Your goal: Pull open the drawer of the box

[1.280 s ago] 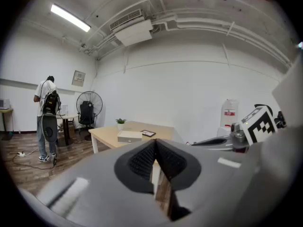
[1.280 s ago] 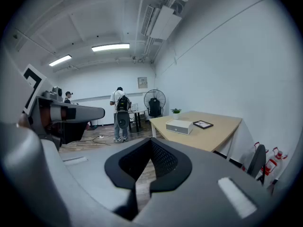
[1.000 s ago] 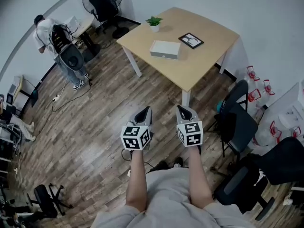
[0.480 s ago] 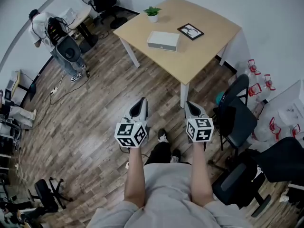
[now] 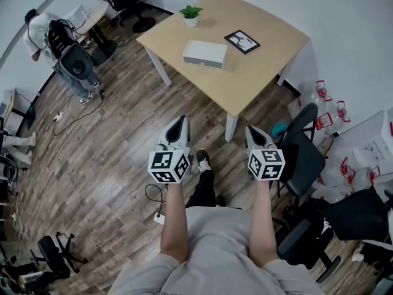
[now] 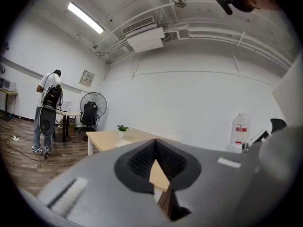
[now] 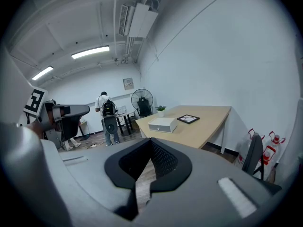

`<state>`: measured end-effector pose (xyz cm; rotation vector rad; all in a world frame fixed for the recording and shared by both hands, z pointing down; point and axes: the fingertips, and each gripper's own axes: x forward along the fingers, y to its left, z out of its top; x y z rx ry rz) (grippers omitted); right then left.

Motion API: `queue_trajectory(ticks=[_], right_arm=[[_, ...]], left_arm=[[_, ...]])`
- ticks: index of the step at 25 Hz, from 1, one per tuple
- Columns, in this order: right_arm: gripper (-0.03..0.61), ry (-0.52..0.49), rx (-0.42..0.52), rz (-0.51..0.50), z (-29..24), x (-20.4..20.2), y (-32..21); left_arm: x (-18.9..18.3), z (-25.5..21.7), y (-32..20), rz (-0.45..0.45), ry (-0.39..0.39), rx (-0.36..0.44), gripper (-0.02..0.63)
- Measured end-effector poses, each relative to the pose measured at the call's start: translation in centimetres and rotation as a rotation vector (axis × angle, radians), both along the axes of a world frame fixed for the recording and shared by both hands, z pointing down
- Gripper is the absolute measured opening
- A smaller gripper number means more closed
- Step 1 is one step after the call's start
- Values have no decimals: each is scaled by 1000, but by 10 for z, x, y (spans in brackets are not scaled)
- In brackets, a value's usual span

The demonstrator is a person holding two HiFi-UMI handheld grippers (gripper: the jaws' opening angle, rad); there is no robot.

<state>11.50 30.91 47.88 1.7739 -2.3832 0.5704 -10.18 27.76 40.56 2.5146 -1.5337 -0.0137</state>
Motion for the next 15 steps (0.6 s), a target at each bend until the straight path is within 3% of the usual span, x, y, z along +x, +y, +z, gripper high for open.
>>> queue_trajectory(ticks=[7,15], right_arm=[[3,44,-10,12,-4,16,-81],[3,43,-10,14,-17,-2,-199]], left_arm=[[0,7,-89,-3,49,-27,52],[-10,1,-210,25,35,-30,54]])
